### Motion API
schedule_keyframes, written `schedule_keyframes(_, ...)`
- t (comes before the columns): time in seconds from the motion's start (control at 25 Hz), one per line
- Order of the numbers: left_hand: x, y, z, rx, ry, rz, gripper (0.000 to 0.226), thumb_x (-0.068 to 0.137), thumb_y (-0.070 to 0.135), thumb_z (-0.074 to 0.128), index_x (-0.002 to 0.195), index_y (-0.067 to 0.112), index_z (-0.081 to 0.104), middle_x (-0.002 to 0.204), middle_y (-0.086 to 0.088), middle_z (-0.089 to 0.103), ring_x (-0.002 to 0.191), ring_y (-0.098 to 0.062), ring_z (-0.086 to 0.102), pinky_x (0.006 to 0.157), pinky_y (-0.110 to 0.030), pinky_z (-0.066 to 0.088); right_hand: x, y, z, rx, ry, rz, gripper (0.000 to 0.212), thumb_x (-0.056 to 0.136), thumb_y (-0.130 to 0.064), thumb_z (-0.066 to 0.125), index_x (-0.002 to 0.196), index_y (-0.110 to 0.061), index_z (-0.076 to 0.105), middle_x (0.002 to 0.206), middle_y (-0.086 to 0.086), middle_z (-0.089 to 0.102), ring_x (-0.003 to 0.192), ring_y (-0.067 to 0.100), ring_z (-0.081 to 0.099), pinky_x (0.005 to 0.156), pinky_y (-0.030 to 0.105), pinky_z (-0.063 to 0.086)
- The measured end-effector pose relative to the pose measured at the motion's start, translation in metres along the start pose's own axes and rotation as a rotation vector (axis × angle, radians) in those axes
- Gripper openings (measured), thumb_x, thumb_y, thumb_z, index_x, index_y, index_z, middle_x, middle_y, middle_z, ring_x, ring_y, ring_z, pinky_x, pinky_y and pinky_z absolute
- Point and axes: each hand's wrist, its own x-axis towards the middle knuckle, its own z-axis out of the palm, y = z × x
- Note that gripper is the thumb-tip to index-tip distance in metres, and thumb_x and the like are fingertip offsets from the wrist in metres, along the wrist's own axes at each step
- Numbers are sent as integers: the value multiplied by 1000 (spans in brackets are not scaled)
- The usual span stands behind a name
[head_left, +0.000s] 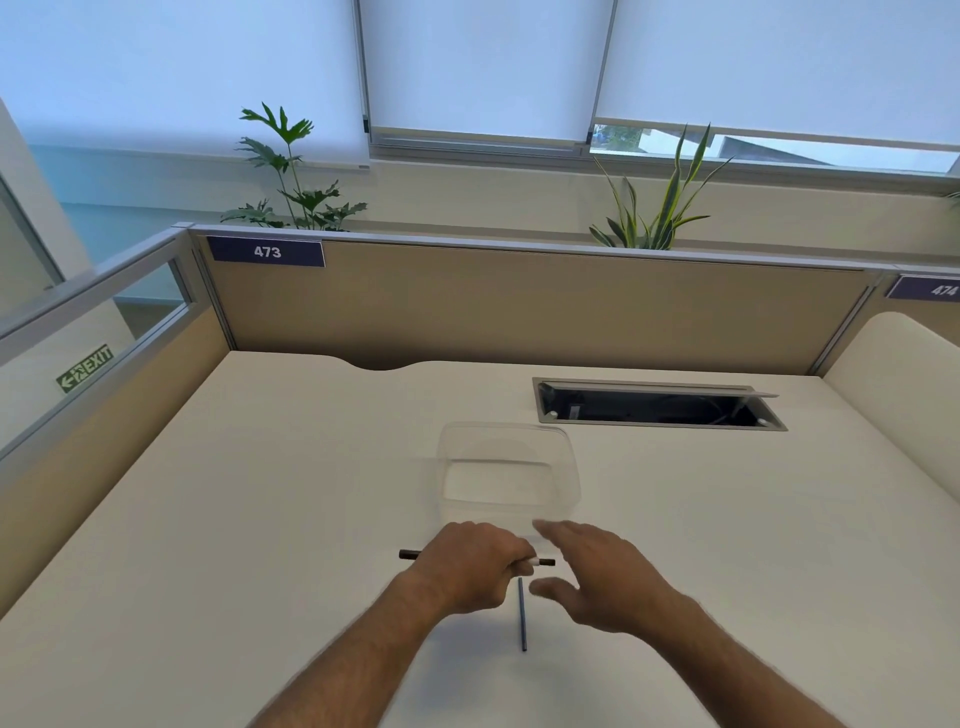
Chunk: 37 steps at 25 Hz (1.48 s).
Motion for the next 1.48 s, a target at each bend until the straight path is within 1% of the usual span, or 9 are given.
schedule_keyframes(0.12, -1, -1, 1, 1, 5, -20, 14, 96, 29, 52, 104, 30, 62, 92, 4, 72, 77, -22, 62, 65, -34, 52, 3, -1, 0, -53, -57, -43, 30, 101, -40, 39, 115, -23, 59, 110, 1, 69, 98, 24, 62, 78, 38, 53)
schedule_keyframes(0.2, -1, 0, 3, -9, -6, -21, 13, 96, 29, 53, 105, 28, 63, 93, 3, 72, 76, -21, 62, 68, -36, 55, 4, -1, 1, -95, -52, -39, 21, 100, -27, 45, 104, -21, 64, 98, 3, 71, 85, 25, 61, 66, 33, 47)
schedule_keyframes(0.32, -2, 0, 5, -12, -6, -17, 11, 96, 29, 53, 100, 27, 63, 89, 3, 71, 71, -19, 58, 66, -35, 54, 7, 1, 2, -100, 18, 10, 14, 92, -29, 61, 102, -24, 68, 95, 1, 74, 86, 23, 65, 66, 29, 46)
schedule_keyframes(0.44, -2, 1, 5, -22, 9, -13, 13, 97, 29, 53, 103, 26, 64, 91, 2, 72, 73, -19, 61, 65, -33, 52, 5, 2, -4, 17, 48, 61, 45, 78, -42, 76, 116, -27, 57, 111, -8, 69, 97, 17, 63, 76, 27, 48)
schedule_keyframes(0.52, -2, 1, 4, -18, 9, -10, 14, 96, 28, 55, 106, 25, 65, 92, 1, 73, 75, -20, 63, 68, -34, 55, 3, 2, -3, 20, -43, 26, 67, 81, -51, 69, 139, -28, 43, 128, -9, 62, 111, 17, 60, 90, 31, 49)
schedule_keyframes(0.64, -1, -1, 2, 6, 0, -14, 12, 95, 26, 54, 102, 25, 64, 89, 0, 72, 73, -21, 62, 67, -37, 56, 3, 2, 1, 39, -58, -83, 36, 99, -43, 44, 128, -25, 55, 116, -1, 70, 95, 22, 61, 81, 35, 51)
schedule_keyframes(0.8, -2, -1, 3, -2, -5, -17, 13, 97, 30, 52, 101, 25, 64, 88, 1, 71, 71, -21, 60, 65, -36, 55, 7, 5, 4, -36, 13, -58, 22, 99, -27, 48, 108, -23, 68, 96, 2, 74, 79, 21, 59, 64, 28, 43)
schedule_keyframes(1.08, -7, -10, 5, -16, 96, -65, 20, 100, 36, 43, 99, 25, 59, 90, 2, 71, 76, -24, 62, 63, -32, 50, 3, 22, 10, 290, 290, 254, 9, 77, -23, 77, 86, -26, 80, 76, -14, 62, 69, 7, 61, 64, 19, 45)
schedule_keyframes(1.48, -8, -8, 7, -375, 383, -234, 9, 96, 30, 51, 91, 24, 53, 80, 2, 73, 74, -24, 66, 64, -41, 55, -10, 48, 61, 390, 120, 726, 3, 60, -19, 74, 63, -17, 73, 60, -10, 68, 61, 11, 65, 48, 18, 44)
